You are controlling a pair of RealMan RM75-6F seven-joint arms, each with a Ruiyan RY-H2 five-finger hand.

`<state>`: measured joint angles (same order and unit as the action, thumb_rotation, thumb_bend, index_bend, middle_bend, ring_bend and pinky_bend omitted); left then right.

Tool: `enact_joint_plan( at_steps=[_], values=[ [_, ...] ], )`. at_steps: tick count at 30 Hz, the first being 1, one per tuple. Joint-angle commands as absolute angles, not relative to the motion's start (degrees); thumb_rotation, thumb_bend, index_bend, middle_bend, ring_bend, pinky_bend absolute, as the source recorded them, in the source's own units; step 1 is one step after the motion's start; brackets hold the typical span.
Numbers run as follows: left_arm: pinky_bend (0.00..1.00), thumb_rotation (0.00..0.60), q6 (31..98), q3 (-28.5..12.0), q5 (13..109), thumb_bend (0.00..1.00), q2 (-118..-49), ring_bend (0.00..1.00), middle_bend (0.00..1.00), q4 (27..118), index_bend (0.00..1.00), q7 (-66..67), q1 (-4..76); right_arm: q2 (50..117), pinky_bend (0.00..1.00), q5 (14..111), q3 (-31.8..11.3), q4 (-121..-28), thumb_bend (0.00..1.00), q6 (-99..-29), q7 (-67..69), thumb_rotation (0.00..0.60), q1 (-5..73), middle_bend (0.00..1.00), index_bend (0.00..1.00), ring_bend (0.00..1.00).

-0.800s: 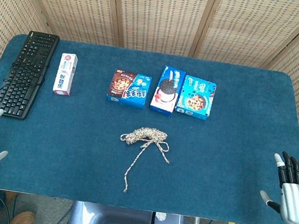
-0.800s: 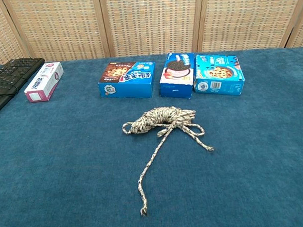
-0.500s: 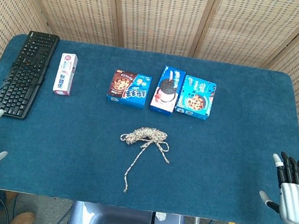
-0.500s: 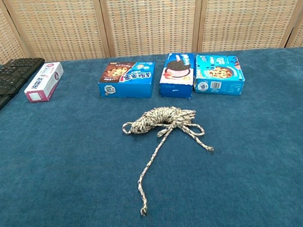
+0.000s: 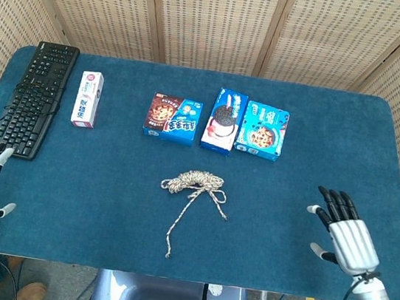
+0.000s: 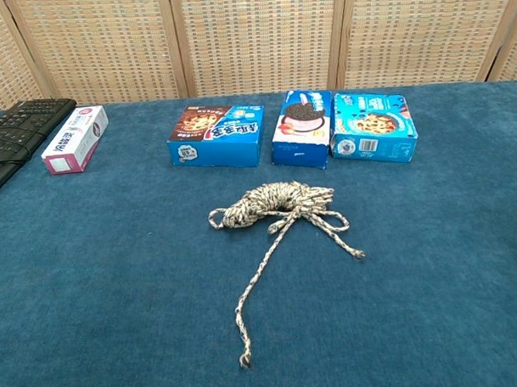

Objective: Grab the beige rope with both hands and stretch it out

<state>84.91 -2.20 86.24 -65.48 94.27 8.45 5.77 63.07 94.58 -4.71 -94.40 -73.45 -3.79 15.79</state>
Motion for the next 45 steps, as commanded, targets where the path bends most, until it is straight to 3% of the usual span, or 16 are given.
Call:
enact_joint_plan(
  at_steps=[1,4,11,19,29,45],
  values=[
    [0.00,0.600,84.6,-2.3,85.9,0.00,-65.8,0.00,0.00,94.1,0.00,8.7,5.9,64.3,0.00,94.5,-6.5,-93.4,0.04,-65.0,-0.2,0.600,22.8,0.00,0.32,0.00],
    [0.00,0.600,84.1,-2.4,85.5,0.00,-66.1,0.00,0.00,93.9,0.00,9.0,6.1,65.9,0.00,91.8,-8.0,-93.4,0.11,-60.0,-1.2,0.600,26.5,0.00,0.32,0.00],
    [0.00,0.600,83.0,-2.1,85.4,0.00,-66.9,0.00,0.00,93.6,0.00,10.6,6.7,72.5,0.00,84.9,-10.1,-91.9,0.16,-51.5,-11.2,0.600,33.3,0.00,0.34,0.00],
    [0.00,0.600,83.1,-2.0,85.6,0.00,-67.3,0.00,0.00,93.9,0.00,12.0,6.8,79.7,0.00,75.0,-10.7,-89.2,0.21,-47.2,-23.7,0.600,37.2,0.00,0.40,0.00],
    [0.00,0.600,82.7,-1.7,85.4,0.00,-67.7,0.00,0.00,94.1,0.00,12.9,7.0,85.3,0.00,66.4,-9.8,-88.4,0.25,-46.1,-26.1,0.600,39.4,0.00,0.43,0.00],
    [0.00,0.600,82.2,-1.7,85.2,0.00,-67.7,0.00,0.00,93.7,0.00,12.1,7.3,91.5,0.00,67.2,-6.6,-84.5,0.29,-50.0,-27.2,0.600,40.0,0.00,0.47,0.00]
  ],
)
